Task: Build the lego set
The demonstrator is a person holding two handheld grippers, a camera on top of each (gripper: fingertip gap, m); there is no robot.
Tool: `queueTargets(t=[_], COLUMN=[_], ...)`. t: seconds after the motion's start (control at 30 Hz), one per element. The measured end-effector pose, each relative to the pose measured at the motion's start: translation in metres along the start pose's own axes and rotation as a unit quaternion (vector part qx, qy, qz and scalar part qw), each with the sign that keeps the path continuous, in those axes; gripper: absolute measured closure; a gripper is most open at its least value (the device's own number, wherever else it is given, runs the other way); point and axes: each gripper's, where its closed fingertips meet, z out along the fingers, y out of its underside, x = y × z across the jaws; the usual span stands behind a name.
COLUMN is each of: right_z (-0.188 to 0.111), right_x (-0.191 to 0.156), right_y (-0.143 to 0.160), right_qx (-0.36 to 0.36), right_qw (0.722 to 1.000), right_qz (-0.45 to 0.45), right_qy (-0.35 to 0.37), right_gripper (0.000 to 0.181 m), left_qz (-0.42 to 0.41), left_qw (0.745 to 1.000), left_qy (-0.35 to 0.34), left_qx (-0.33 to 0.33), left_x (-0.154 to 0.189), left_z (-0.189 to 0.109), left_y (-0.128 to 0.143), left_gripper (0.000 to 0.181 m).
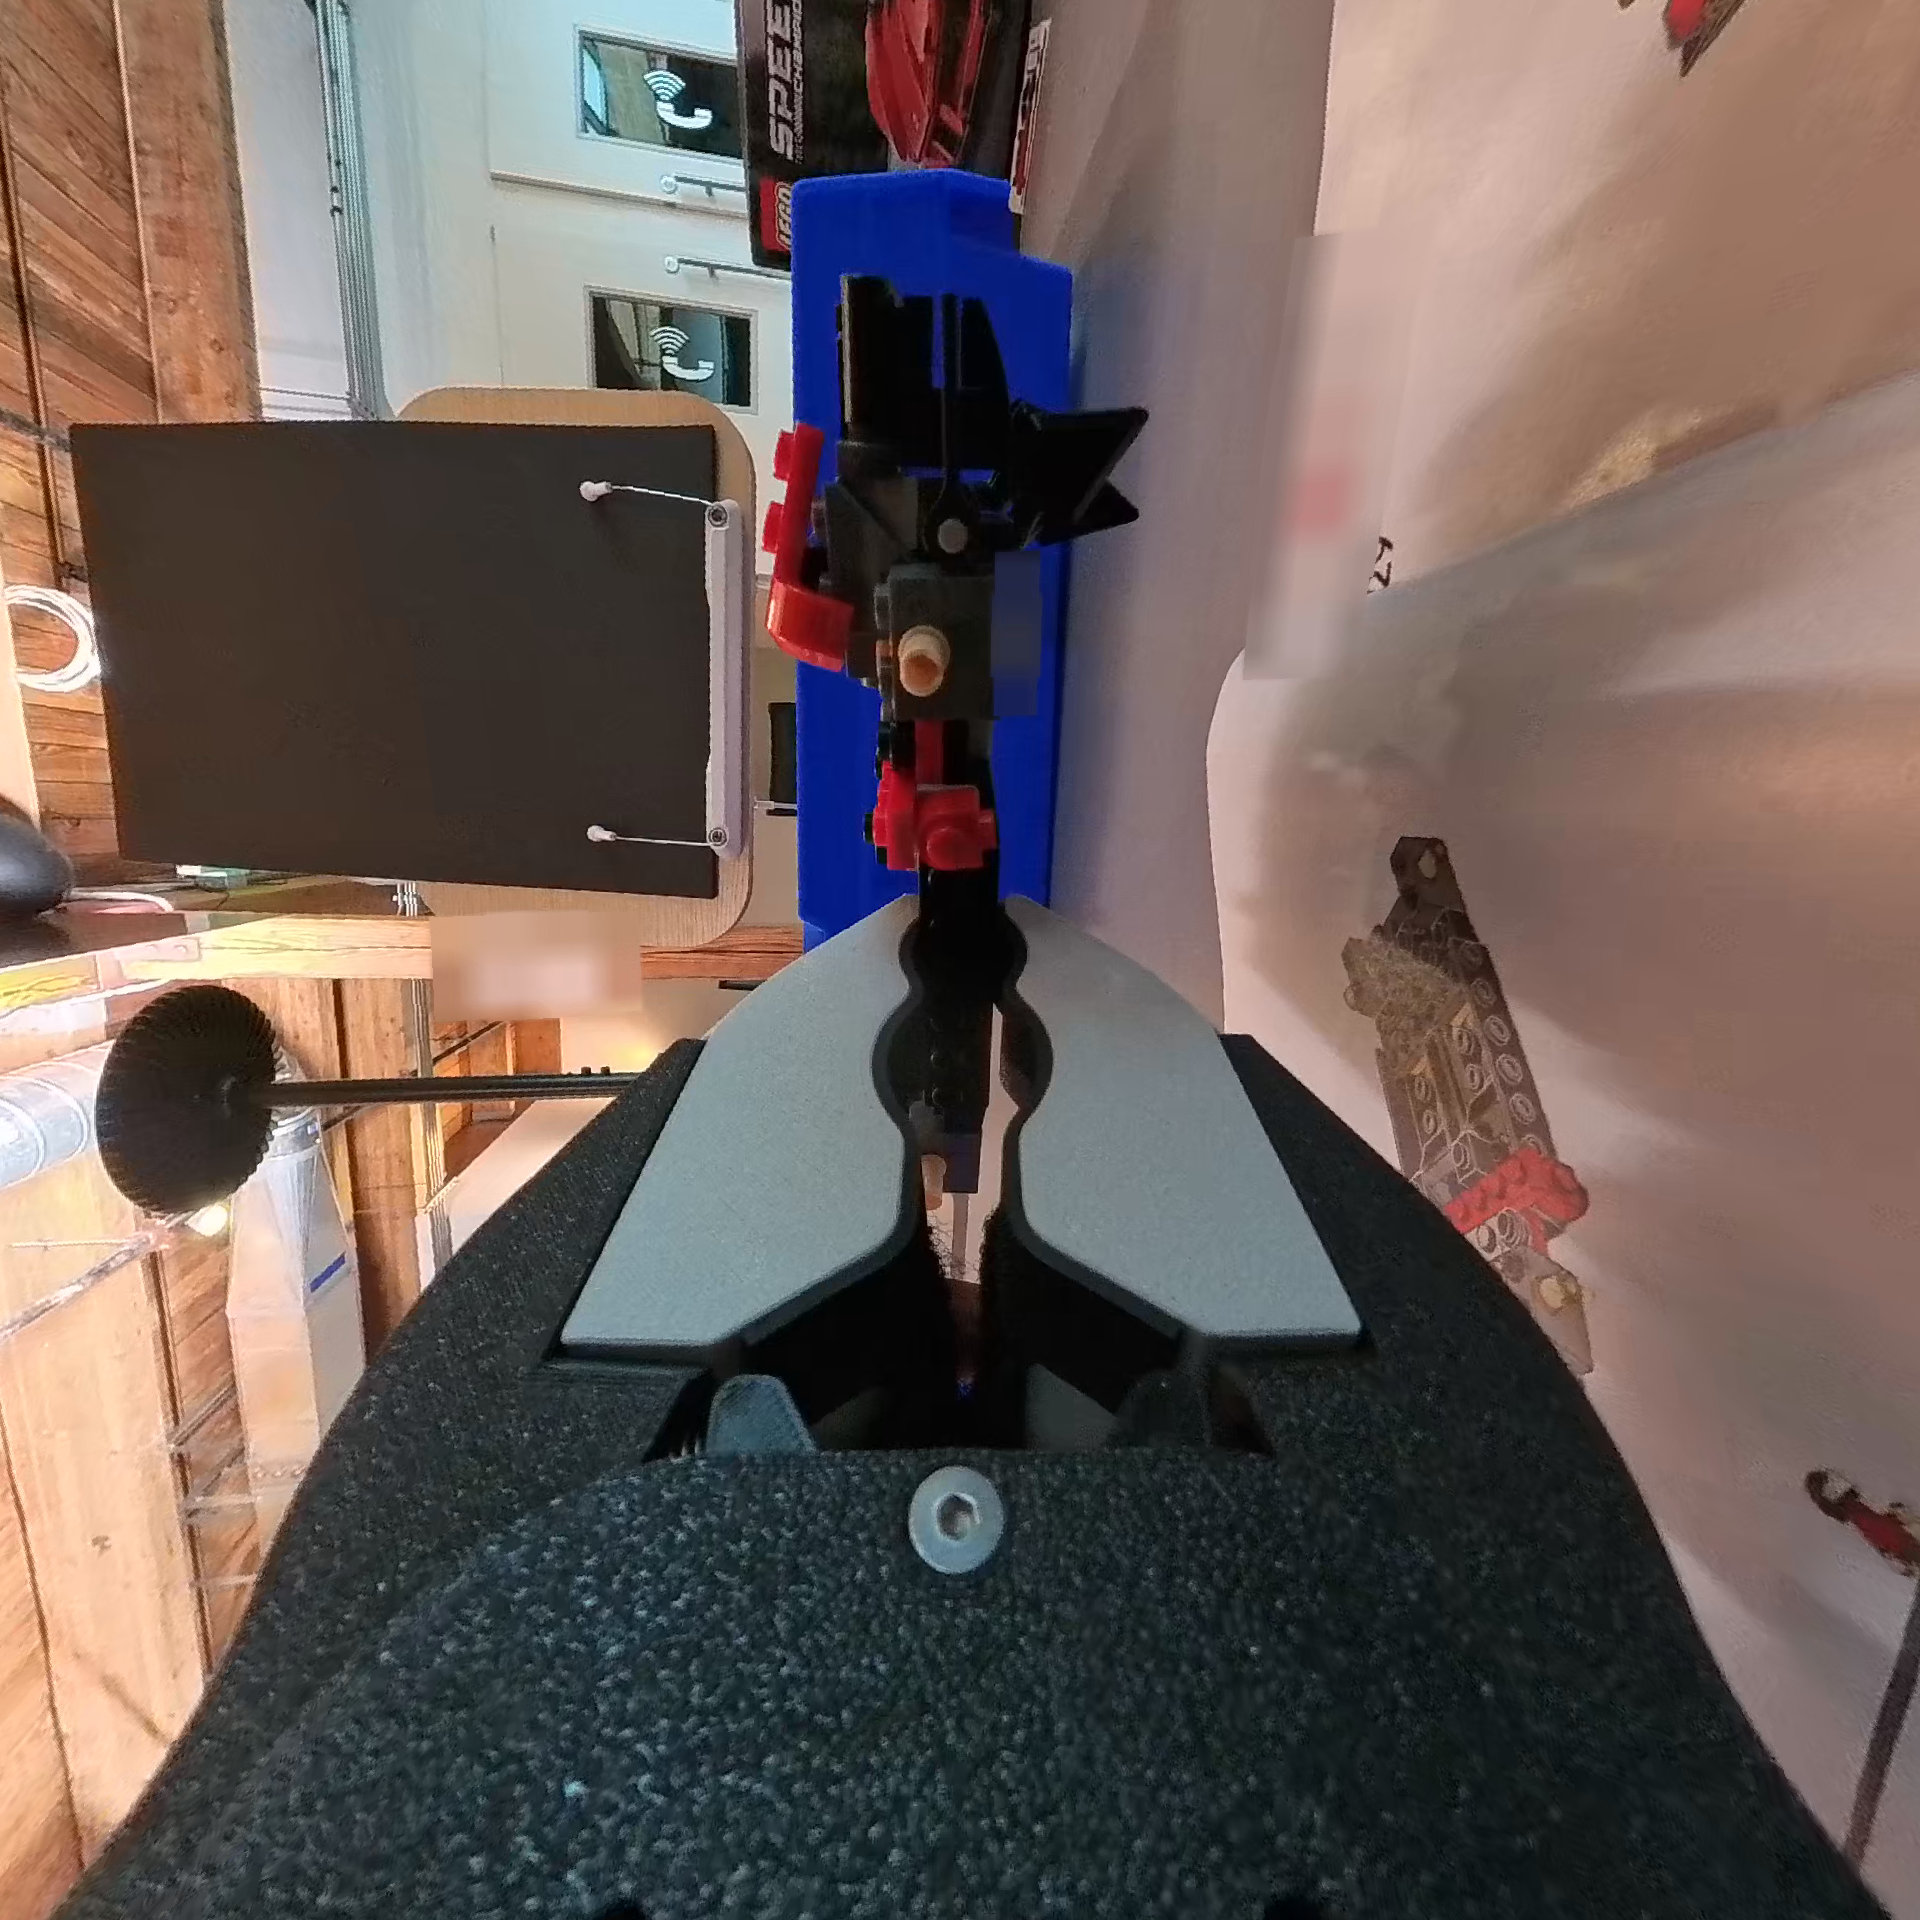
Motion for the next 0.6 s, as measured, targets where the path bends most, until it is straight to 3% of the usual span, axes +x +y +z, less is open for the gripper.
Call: queueTargets(t=[0.47,0.6], right_z=[0.001,0.000], right_x=[-0.003,-0.011], right_y=[0.000,-0.013], right_qx=[0.000,0.022], right_qw=[1.000,1.000], right_qz=[-0.009,-0.012], right_qy=[-0.006,-0.010], right_gripper=[0.157,0.154], left_qz=[0.005,0.011], left_qw=[1.000,1.000], left_qy=[-0.001,-0.006], left_qx=[0.000,0.001], left_x=[0.001,0.000], left_z=[0.000,0.000], left_y=[0.000,-0.001], left_gripper=[0.173,0.173])
